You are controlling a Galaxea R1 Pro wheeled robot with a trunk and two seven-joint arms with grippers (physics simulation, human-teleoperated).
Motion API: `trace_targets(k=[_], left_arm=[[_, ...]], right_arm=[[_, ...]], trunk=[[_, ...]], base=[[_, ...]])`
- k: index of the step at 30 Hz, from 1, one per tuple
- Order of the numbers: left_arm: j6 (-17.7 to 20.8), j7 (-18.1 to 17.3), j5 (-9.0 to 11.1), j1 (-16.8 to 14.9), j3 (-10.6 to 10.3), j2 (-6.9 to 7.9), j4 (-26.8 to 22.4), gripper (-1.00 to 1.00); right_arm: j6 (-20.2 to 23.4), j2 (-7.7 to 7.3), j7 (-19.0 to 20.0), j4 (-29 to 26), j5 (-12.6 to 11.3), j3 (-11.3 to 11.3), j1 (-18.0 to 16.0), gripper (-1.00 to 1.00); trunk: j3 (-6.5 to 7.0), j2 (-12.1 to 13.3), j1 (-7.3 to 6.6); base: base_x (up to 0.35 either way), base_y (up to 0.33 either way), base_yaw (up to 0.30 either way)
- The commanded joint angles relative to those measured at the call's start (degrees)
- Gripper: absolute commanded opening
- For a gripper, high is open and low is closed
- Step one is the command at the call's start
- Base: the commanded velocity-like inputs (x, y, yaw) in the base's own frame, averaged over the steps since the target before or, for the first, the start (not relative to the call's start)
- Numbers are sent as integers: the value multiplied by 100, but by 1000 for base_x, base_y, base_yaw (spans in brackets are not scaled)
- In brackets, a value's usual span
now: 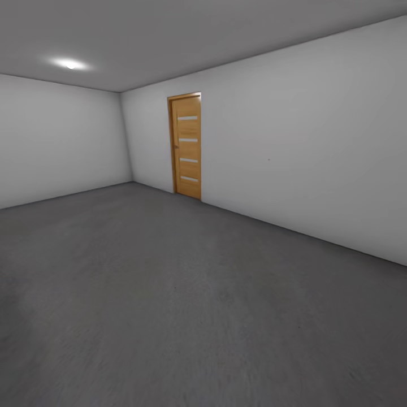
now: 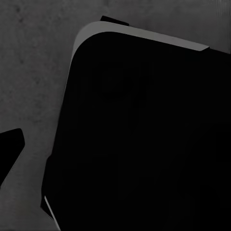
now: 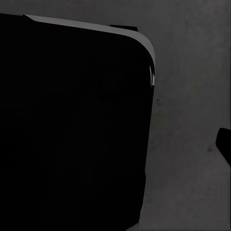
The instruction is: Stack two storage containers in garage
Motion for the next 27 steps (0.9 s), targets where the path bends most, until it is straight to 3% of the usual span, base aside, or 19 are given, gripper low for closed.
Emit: trace_targets(k=[1, 9, 27], left_arm=[[-15, 4, 27, -1, 8, -2, 0, 100], [-10, 4, 60, -1, 15, -3, 0, 100], [-36, 4, 73, -1, 18, -3, 0, 100]], right_arm=[[-16, 1, -2, 6, 27, 5, -2, 100], [5, 42, 7, 9, 6, -11, -2, 100], [-14, 26, -2, 6, 34, 22, -2, 100]], trunk=[[-4, -2, 4], [-4, -2, 4], [-4, -2, 4]], base=[[331, 0, 0], [331, 0, 34], [331, 0, 267]])
